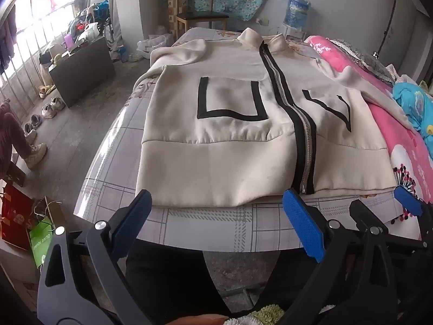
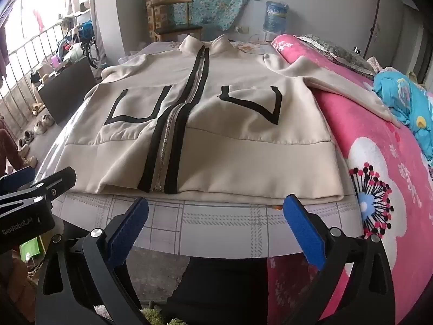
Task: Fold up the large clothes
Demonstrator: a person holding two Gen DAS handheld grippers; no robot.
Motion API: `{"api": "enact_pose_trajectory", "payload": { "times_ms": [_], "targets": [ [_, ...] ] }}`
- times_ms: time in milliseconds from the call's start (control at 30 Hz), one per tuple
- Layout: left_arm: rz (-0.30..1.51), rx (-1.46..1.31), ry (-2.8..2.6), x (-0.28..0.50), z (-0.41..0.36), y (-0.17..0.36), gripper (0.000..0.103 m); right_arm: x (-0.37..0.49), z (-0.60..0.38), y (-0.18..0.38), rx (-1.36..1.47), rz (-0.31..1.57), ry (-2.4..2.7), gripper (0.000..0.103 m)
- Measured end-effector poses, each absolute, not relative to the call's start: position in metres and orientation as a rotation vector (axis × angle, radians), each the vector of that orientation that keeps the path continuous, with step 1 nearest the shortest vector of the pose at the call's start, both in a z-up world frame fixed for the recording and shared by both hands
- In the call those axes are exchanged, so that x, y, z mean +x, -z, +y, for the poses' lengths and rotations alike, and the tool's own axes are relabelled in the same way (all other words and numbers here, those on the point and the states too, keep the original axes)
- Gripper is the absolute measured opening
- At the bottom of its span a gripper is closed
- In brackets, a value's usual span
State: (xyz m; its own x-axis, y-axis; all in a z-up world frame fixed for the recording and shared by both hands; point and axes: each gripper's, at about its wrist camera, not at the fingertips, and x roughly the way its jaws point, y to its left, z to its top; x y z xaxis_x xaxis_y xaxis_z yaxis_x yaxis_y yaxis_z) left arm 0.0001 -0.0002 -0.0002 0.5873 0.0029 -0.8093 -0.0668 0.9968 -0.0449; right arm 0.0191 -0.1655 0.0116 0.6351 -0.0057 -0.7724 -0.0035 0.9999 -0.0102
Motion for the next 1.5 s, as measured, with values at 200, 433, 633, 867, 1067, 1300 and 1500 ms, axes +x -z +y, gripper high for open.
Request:
{"api": "enact_pose_trajectory", "payload": {
  "times_ms": [200, 433, 633, 867, 1067, 1300, 1500],
  "targets": [
    [0.941, -0.079, -0.039, 0.000, 0.000, 0.000, 0.094, 0.021, -0.166, -0.013, -0.022, 0.886, 0.006, 0.097],
    [0.942, -0.085, -0.035, 0.000, 0.000, 0.000, 0.094, 0.020, -0.163, -0.014, -0.022, 0.889, -0.005, 0.097],
    [0.940, -0.085, -0.035, 0.004, -0.002, 0.004, 0.094, 0.021, -0.161, -0.015, -0.025, 0.888, -0.012, 0.097],
    [0.939, -0.089, -0.033, 0.004, 0.003, 0.002, 0.094, 0.020, -0.159, -0.016, -0.032, 0.886, -0.013, 0.097],
    [0.937, -0.089, -0.034, 0.006, 0.007, 0.000, 0.094, 0.020, -0.159, -0.017, -0.027, 0.888, -0.021, 0.097],
    [0.934, -0.094, -0.035, 0.003, 0.012, -0.006, 0.094, 0.020, -0.158, -0.017, -0.025, 0.889, -0.024, 0.097],
    [0.931, -0.094, -0.036, 0.003, 0.014, -0.008, 0.094, 0.020, -0.158, -0.018, -0.027, 0.890, -0.021, 0.097]
  ]
}}
